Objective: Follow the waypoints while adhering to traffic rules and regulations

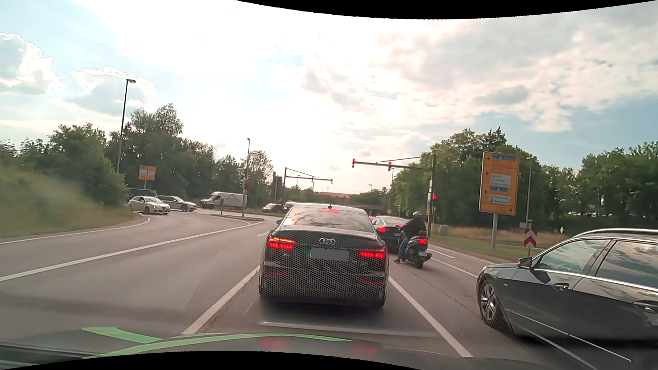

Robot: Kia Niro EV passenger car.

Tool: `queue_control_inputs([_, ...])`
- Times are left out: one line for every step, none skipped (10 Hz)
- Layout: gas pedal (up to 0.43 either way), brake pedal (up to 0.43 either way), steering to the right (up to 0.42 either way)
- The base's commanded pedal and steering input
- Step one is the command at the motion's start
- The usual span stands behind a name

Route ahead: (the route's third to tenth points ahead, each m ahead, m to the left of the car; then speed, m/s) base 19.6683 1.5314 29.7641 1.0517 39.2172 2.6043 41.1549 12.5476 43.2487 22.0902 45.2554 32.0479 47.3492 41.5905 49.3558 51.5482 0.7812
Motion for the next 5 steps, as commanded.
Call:
queue_control_inputs([0.0,0.274,0.0])
queue_control_inputs([0.0,0.268,0.0])
queue_control_inputs([0.0,0.262,-0.001])
queue_control_inputs([0.0,0.262,-0.001])
queue_control_inputs([0.0,0.262,-0.001])
